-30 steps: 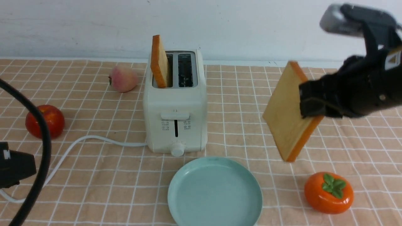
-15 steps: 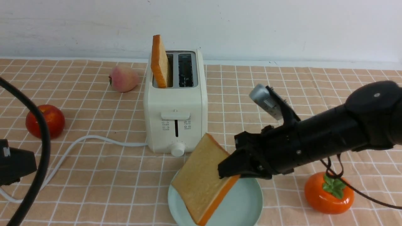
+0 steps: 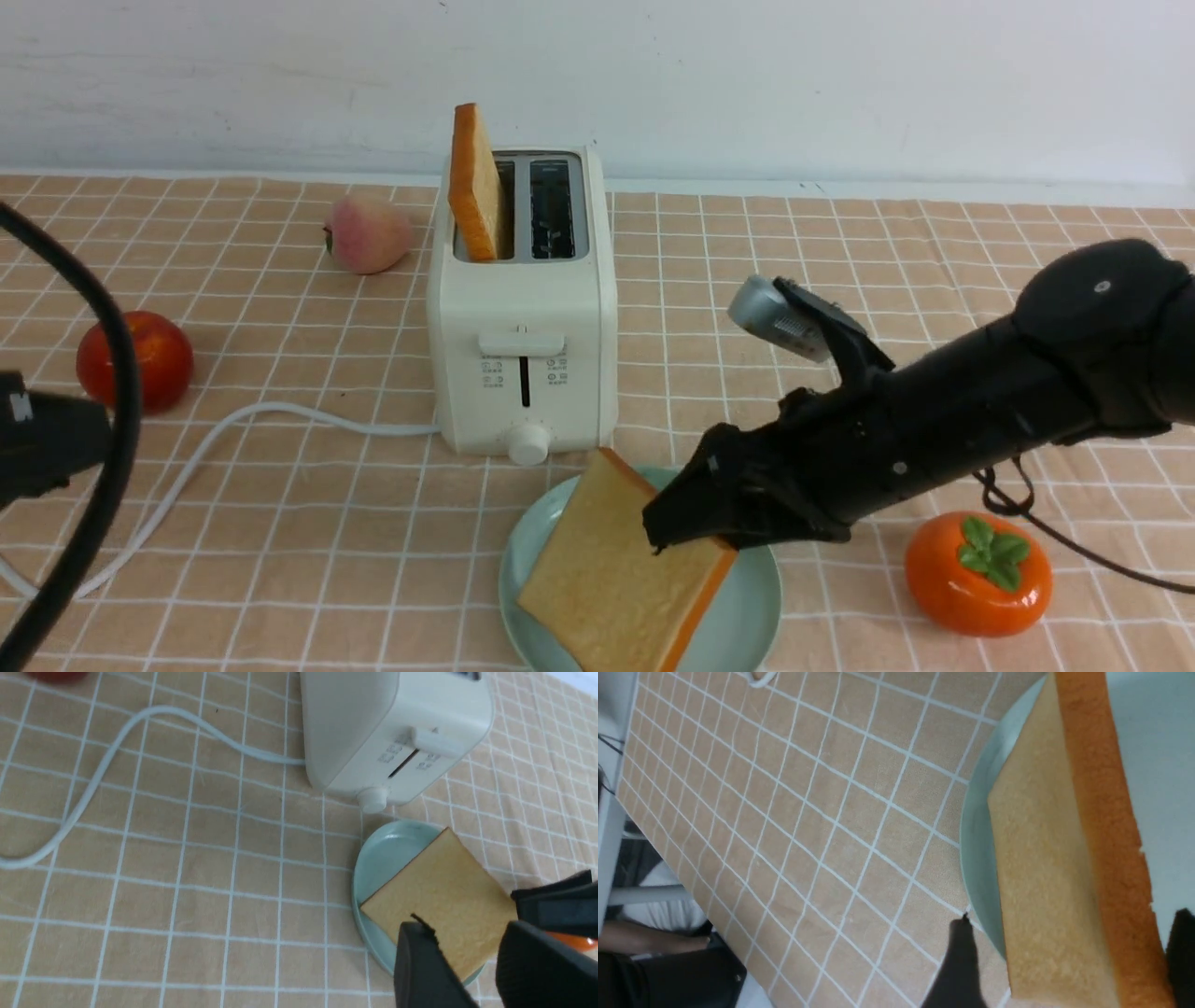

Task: Take toasted bread from bread machine on light coffee tablecloth place on plate.
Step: 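Place the held slice of bread on top of the slice on the plate with the right gripper, then reach for a toast slice standing in the toaster with the left gripper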

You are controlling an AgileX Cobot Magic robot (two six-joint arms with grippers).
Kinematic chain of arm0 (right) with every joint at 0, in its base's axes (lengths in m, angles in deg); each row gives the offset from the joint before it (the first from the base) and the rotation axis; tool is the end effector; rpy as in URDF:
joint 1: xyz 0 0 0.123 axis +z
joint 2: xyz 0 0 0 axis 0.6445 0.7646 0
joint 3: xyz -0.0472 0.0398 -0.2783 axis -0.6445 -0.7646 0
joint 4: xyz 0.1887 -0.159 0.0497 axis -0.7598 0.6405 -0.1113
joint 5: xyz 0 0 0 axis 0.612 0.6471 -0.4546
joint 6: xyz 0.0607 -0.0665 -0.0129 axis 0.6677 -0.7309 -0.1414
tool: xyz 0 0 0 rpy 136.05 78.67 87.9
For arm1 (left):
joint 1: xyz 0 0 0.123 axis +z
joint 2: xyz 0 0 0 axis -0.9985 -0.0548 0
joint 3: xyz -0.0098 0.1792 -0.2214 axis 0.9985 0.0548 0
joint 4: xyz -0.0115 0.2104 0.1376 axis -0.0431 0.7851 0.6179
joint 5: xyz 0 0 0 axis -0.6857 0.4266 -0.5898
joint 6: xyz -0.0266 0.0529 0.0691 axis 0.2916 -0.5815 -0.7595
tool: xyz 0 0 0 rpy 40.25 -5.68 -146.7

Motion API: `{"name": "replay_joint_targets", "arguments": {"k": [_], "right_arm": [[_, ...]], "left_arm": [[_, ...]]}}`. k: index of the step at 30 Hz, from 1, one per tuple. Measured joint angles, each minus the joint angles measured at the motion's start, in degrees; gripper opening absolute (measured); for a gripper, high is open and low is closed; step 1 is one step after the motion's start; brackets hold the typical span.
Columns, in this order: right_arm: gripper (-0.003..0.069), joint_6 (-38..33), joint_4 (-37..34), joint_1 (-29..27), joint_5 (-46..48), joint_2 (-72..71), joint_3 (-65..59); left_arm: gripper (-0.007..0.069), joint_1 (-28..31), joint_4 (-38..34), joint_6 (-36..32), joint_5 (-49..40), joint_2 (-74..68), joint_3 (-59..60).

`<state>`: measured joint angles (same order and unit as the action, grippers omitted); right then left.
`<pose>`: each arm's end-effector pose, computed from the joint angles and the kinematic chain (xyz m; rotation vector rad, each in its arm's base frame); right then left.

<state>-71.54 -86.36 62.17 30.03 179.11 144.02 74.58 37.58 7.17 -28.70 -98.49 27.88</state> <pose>0.2816 0.1750 0.2413 -0.4735 2.5546 1.0880 0.1133 -0.0381 0.3723 -0.2653 2.1816 -0.5852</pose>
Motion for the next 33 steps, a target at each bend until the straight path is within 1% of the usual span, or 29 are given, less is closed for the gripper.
{"name": "replay_joint_targets", "arguments": {"k": [1,2,5,6,9,12,13,15,16,18,20,21,23,26,27,29,30,32,33], "right_arm": [[0.0587,0.9,2.6,0.0,0.7,-1.1,1.0],[0.0601,1.9,4.6,0.0,1.7,-1.9,2.3],[0.0606,4.8,9.3,0.0,5.0,-4.0,5.8],[0.0594,6.8,12.4,0.0,8.8,-5.4,8.7],[0.0563,9.6,17.0,0.0,14.0,-8.2,13.5],[0.0519,14.0,22.8,0.0,18.3,-12.2,18.7],[0.0513,14.9,23.9,0.0,18.6,-12.8,19.3],[0.0479,18.3,28.5,0.0,19.7,-17.1,22.0],[0.0477,18.8,29.2,0.0,19.8,-17.5,22.3],[0.0460,21.1,33.0,0.0,20.3,-22.6,22.9],[0.0457,21.8,34.2,0.0,20.7,-24.1,23.1],[0.0454,22.5,35.3,0.0,20.9,-26.3,23.2],[0.0453,23.1,36.0,0.0,20.9,-28.2,23.2],[0.0453,23.6,36.3,0.0,20.9,-29.7,23.2],[0.0453,23.8,36.5,0.0,20.9,-30.2,23.2],[0.0453,23.8,36.8,0.0,21.0,-30.4,23.2],[0.0453,23.8,36.9,0.0,21.0,-30.4,23.2],[0.0453,23.9,36.9,0.0,21.0,-30.4,23.2],[0.0453,23.9,36.9,0.0,21.0,-30.4,23.2]], "left_arm": [[0.0238,0.0,-0.2,-0.4,1.8,-0.8,0.0],[0.0238,0.0,-0.4,-1.2,2.7,-1.6,-0.1],[0.0243,0.0,-0.4,-3.4,2.9,-4.3,-0.8],[0.0253,0.0,-0.4,-5.0,2.8,-6.9,-2.2],[0.0283,0.0,-0.6,-7.0,2.2,-12.4,-6.5],[0.0330,0.0,-1.8,-8.2,1.7,-18.0,-11.6],[0.0342,0.0,-2.0,-8.4,1.8,-18.8,-12.3],[0.0388,0.0,-3.3,-9.2,1.7,-24.0,-17.5],[0.0395,0.0,-3.3,-9.2,1.7,-24.4,-17.5],[0.0440,0.0,-3.6,-9.3,1.2,-29.4,-23.1],[0.0456,0.0,-3.6,-9.5,0.6,-31.8,-25.7],[0.0473,-0.8,-3.3,-9.6,-0.7,-34.7,-29.4],[0.0483,-2.3,-2.1,-9.8,-1.8,-38.6,-32.9],[0.0488,-5.7,1.9,-7.8,-2.4,-43.9,-38.1],[0.0487,-8.0,5.5,-4.6,-2.6,-46.9,-41.4],[0.0487,-9.9,11.0,1.1,-3.1,-51.3,-45.4],[0.0487,-10.9,14.9,5.0,-3.6,-54.2,-48.5],[0.0487,-11.4,19.1,9.0,-4.5,-58.3,-52.7],[0.0487,-11.5,19.4,9.6,-4.7,-58.7,-53.1]]}}
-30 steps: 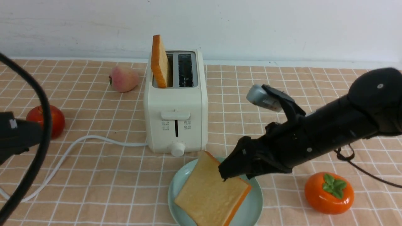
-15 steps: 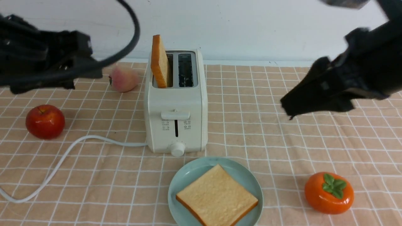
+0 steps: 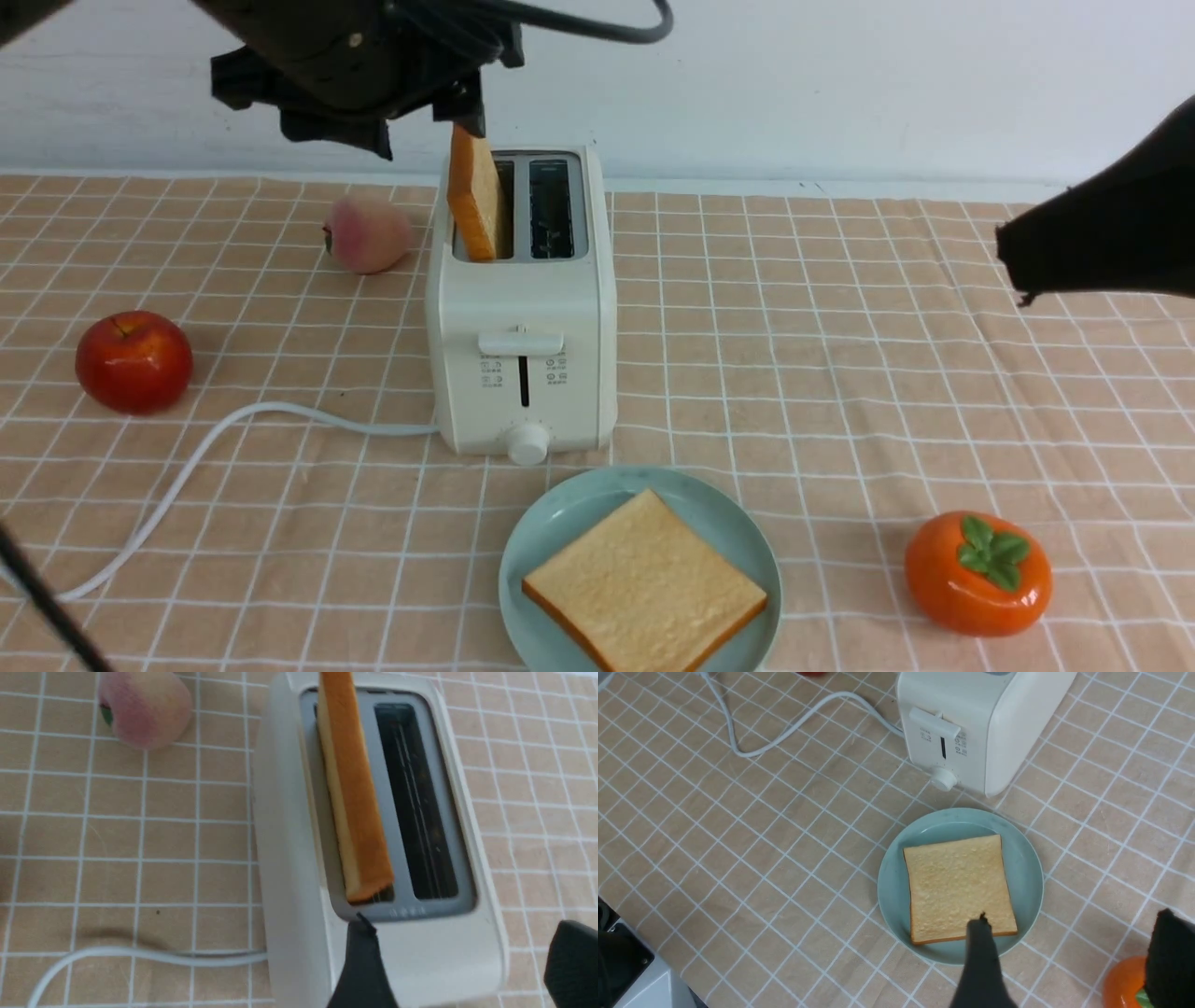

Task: Take toasted bread from bread machine on light coffee tablecloth place on plate.
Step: 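Reach for a toast slice standing in the toaster with the left gripper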

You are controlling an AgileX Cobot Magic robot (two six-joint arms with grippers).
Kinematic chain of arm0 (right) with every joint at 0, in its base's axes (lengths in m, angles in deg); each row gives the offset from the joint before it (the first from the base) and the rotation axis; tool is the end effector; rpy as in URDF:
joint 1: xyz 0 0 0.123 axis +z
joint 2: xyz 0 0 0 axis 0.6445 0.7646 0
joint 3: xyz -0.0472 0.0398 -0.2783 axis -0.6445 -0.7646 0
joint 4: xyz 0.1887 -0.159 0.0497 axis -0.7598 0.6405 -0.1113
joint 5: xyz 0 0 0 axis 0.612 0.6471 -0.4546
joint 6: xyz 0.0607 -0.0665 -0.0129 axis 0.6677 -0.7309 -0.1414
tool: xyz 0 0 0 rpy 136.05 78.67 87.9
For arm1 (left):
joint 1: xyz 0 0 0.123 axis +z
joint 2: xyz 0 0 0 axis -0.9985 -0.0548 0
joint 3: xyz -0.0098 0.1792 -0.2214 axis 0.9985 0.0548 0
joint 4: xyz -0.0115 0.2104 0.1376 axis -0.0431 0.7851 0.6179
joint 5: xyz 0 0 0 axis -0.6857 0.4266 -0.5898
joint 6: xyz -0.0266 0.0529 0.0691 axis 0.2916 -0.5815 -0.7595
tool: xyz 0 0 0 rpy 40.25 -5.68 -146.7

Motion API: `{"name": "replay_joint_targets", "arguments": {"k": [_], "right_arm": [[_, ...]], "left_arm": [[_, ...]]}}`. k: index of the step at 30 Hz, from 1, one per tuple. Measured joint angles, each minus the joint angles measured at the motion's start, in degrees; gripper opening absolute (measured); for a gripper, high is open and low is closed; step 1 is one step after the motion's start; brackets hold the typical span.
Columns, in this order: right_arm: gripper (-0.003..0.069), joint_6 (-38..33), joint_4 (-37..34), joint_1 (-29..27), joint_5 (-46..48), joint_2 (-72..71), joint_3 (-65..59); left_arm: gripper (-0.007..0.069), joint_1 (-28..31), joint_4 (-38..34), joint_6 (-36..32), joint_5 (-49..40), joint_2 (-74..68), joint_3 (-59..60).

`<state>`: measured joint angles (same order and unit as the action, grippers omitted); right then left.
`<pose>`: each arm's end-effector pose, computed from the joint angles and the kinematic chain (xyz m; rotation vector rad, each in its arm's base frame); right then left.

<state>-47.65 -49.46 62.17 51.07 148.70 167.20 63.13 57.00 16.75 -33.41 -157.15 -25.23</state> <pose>0.1649 0.1011 0.4625 -0.6890 2.1901 0.5760 0.3597 -0.1464 0.3994 -0.1455 2.3389 -0.3151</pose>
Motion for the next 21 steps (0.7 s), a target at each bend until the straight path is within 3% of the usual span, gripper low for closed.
{"name": "replay_joint_targets", "arguments": {"k": [10,14,15,16,17,19,21], "right_arm": [[0.0453,0.1,0.2,0.0,0.5,0.0,0.0],[0.0453,0.1,0.3,0.0,0.5,0.0,0.0],[0.0453,0.1,0.6,0.0,0.5,0.0,0.0],[0.0453,0.1,0.6,0.0,0.5,0.0,0.0],[0.0453,0.1,1.2,0.0,0.5,0.0,0.0],[0.0453,0.1,2.5,0.0,0.7,0.0,0.0],[0.0453,0.1,3.3,0.0,0.9,0.0,0.0]], "left_arm": [[0.0457,0.0,3.1,2.3,0.8,-13.8,-8.1],[0.0359,0.0,3.1,2.3,0.7,-14.8,-8.1],[0.0269,0.0,3.1,2.3,0.5,-14.8,-8.1],[0.0257,0.0,3.3,2.3,0.5,-14.7,-8.1],[0.0159,0.0,3.5,2.3,0.5,-14.4,-8.2],[0.0051,0.0,4.1,2.1,0.2,-13.0,-8.2],[0.0048,0.0,5.1,2.1,-0.2,-10.9,-8.2]]}}
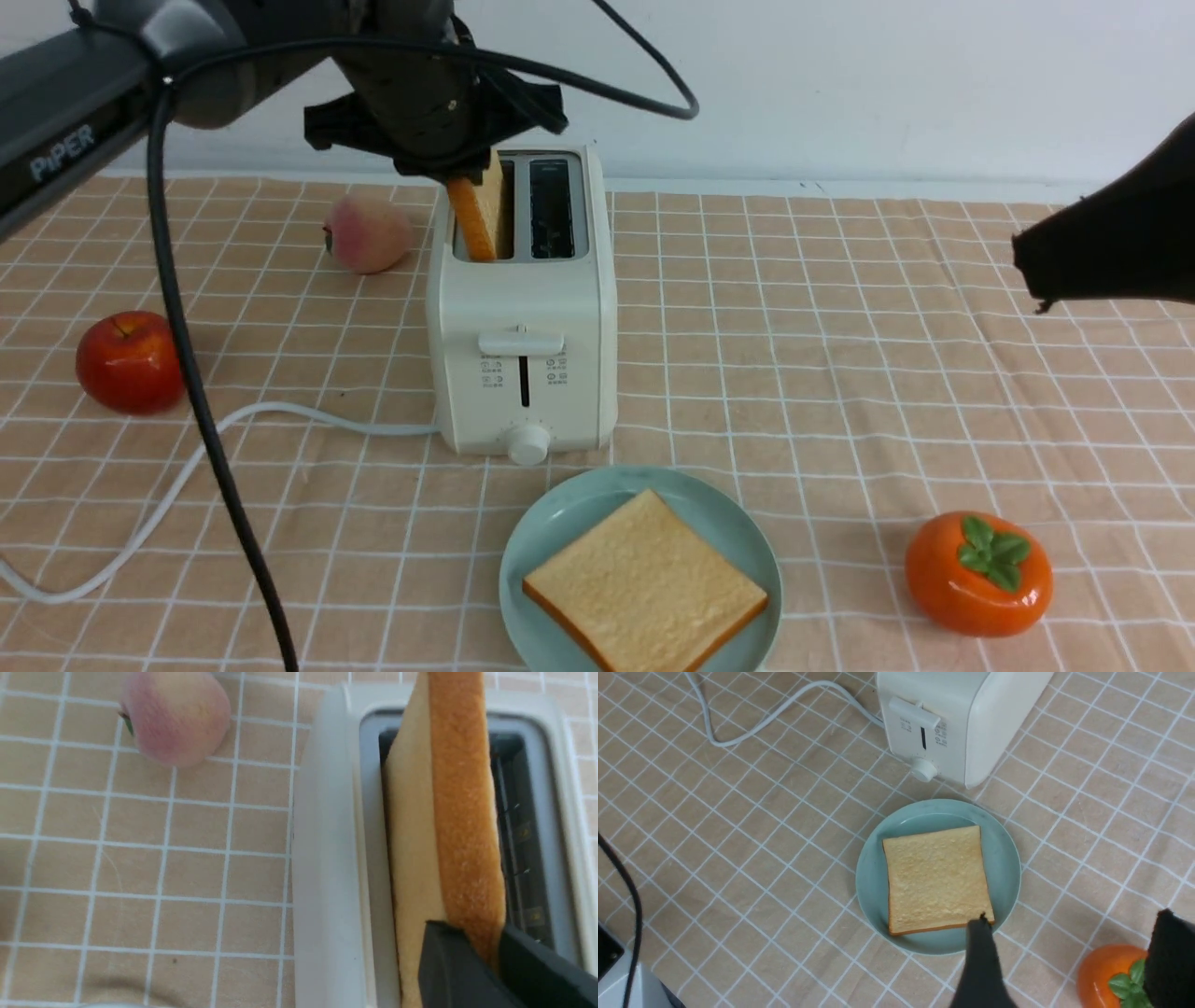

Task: Take toasted bread from bread machine on light coffee tablecloth place on plate.
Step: 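Reach for a toast slice standing in the toaster with the left gripper, then place the slice of bread on the plate with the left gripper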

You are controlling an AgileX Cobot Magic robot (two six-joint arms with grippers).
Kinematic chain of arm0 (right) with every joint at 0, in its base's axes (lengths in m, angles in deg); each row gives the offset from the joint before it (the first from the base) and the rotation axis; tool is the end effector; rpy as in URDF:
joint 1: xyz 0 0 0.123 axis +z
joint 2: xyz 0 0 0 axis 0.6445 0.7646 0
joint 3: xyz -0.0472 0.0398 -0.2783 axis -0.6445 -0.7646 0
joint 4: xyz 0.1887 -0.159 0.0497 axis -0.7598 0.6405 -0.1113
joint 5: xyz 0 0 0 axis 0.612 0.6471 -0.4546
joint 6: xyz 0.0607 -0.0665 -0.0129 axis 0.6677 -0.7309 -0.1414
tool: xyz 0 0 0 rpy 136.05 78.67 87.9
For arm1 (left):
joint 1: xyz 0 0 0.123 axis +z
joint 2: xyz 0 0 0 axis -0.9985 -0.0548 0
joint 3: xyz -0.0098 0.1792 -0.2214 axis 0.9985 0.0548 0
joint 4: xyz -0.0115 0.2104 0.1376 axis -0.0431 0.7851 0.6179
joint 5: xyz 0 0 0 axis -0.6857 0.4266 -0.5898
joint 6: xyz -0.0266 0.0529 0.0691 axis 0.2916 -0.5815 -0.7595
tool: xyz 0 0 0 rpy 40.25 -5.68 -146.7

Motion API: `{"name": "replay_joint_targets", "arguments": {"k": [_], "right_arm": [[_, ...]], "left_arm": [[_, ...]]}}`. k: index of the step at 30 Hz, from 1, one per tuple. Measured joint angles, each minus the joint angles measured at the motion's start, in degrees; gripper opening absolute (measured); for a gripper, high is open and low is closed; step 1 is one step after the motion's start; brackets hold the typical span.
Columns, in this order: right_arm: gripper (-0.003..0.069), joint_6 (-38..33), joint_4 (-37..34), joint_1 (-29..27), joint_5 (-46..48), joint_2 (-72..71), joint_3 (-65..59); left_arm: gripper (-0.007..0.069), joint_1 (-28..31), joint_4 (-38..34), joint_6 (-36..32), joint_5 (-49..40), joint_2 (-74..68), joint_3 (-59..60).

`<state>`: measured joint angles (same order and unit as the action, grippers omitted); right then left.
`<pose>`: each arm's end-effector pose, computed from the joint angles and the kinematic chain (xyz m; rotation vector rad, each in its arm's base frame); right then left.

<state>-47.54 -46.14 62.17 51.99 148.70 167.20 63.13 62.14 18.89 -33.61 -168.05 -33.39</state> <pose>0.1663 0.0969 0.4599 -0.6957 2.2126 0.5039 0.4078 -0.1604 0.3657 -0.1585 2.3573 -0.2065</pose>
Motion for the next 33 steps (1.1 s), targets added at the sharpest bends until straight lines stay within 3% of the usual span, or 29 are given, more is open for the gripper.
{"name": "replay_joint_targets", "arguments": {"k": [8,13,20,24,25,27,29,31,33], "right_arm": [[0.0453,0.0,0.5,0.0,0.1,0.0,0.0],[0.0453,0.0,0.5,0.0,0.1,0.0,0.0],[0.0453,0.0,0.4,0.0,0.1,0.0,0.0],[0.0453,0.0,0.3,0.0,0.1,0.0,0.0],[0.0453,0.0,0.3,0.0,0.1,0.0,0.0],[0.0453,0.0,0.2,0.0,0.1,0.0,0.0],[0.0453,0.0,0.1,0.0,0.1,0.0,0.0],[0.0453,0.0,-0.1,0.0,0.1,0.0,0.0],[0.0453,0.0,-0.2,0.0,0.1,0.0,0.0]], "left_arm": [[0.0048,0.0,2.4,-0.6,-7.3,14.0,0.2],[0.0048,0.0,-5.4,-8.3,-9.5,24.7,7.5],[0.0048,0.0,-40.2,-35.1,1.0,33.9,39.4],[0.0048,0.0,-62.9,-48.0,11.3,31.3,54.2],[0.0048,0.0,-65.5,-48.8,12.3,30.8,55.6],[0.0048,0.0,-81.5,-61.8,18.5,26.6,62.7],[0.0048,0.0,-92.3,-69.9,22.1,23.2,65.9],[0.0048,0.0,-100.5,-77.4,25.1,19.9,67.2],[0.0048,0.0,-103.3,-79.5,25.9,18.4,67.4]]}}
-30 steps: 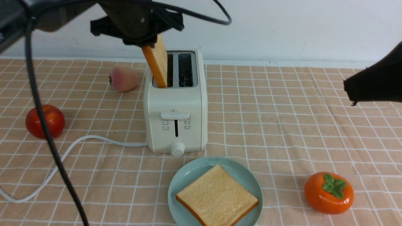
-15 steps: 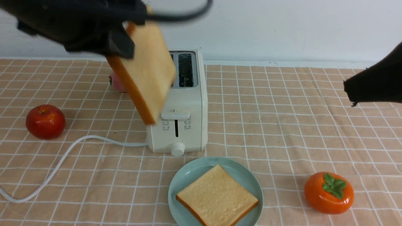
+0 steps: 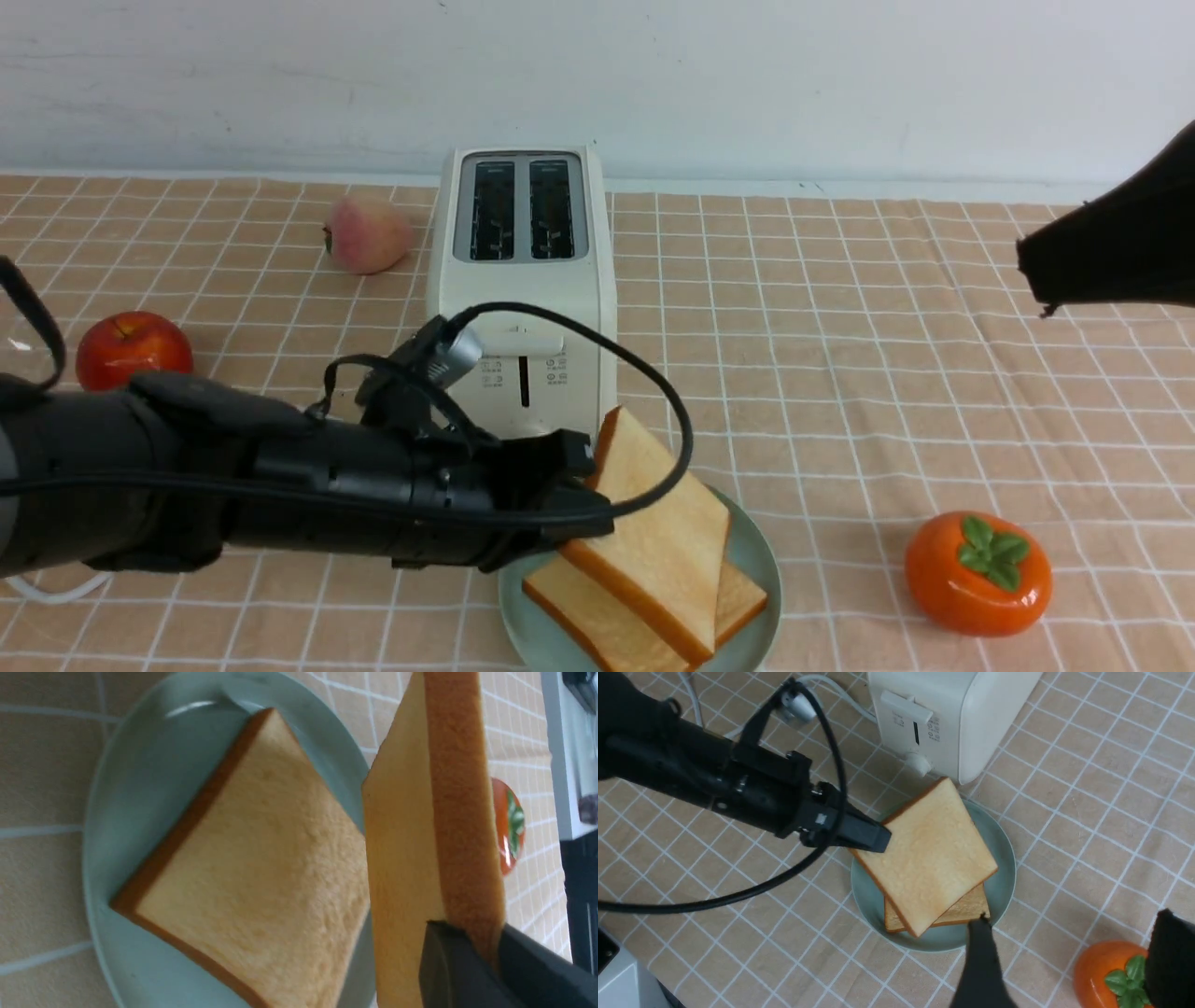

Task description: Take toasted bread from bread machine on light coffee tablecloth place on plate.

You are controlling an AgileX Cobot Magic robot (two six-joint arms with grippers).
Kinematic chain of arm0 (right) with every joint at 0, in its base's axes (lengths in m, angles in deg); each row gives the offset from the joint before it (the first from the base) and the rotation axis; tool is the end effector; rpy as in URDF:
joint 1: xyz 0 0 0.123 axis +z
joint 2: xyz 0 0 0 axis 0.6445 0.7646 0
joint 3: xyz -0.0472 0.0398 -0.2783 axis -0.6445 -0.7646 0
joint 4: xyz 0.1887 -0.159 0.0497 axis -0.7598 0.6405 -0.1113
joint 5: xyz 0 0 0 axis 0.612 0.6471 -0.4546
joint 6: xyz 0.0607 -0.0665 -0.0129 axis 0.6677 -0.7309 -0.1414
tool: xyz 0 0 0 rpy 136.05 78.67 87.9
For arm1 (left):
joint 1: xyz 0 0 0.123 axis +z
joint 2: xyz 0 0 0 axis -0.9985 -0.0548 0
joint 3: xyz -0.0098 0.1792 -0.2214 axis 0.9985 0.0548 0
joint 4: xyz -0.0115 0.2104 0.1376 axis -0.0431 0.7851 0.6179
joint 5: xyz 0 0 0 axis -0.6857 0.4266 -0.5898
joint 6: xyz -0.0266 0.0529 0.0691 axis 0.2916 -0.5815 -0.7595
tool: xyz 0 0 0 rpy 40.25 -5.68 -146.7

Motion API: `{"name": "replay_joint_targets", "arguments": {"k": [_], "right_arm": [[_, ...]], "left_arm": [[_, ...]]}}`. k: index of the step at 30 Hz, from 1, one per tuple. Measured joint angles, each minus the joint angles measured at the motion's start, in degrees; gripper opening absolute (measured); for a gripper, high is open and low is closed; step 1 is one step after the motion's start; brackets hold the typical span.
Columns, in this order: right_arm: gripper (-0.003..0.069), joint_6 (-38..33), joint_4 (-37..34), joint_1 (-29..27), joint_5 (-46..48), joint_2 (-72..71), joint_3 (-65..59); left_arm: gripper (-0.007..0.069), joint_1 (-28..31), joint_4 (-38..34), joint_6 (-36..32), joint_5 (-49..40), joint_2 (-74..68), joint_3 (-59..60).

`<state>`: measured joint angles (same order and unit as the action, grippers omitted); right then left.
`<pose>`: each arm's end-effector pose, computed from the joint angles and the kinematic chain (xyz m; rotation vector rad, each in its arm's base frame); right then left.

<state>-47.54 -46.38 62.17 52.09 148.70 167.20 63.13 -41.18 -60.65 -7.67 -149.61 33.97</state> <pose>0.1660 0.0972 0.4599 -0.6965 2.2137 0.5092 0.2616 -0.1614 0.2007 -0.1934 2.4826 -1.1329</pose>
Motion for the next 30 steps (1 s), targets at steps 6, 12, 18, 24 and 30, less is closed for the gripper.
{"name": "replay_joint_targets", "arguments": {"k": [6,12,18,24,30], "right_arm": [[0.0453,0.2,-1.0,0.0,0.1,0.0,0.0],[0.0453,0.2,-1.0,0.0,0.2,0.0,0.0],[0.0453,1.7,-1.1,0.0,0.9,0.0,-0.1],[0.0397,5.9,4.3,0.0,-2.9,-2.6,-5.8],[0.0195,15.2,15.5,0.0,-15.8,-11.7,-21.0]], "left_arm": [[0.0152,0.0,-2.1,-1.8,2.3,-4.6,0.1],[0.0473,0.0,9.4,2.1,1.5,-3.8,0.1],[0.0659,0.0,35.9,16.8,-0.2,4.3,-0.1],[0.0608,0.0,67.9,42.9,-15.0,14.4,-6.2],[0.0435,0.0,89.8,64.1,-29.8,25.9,-11.4]]}}
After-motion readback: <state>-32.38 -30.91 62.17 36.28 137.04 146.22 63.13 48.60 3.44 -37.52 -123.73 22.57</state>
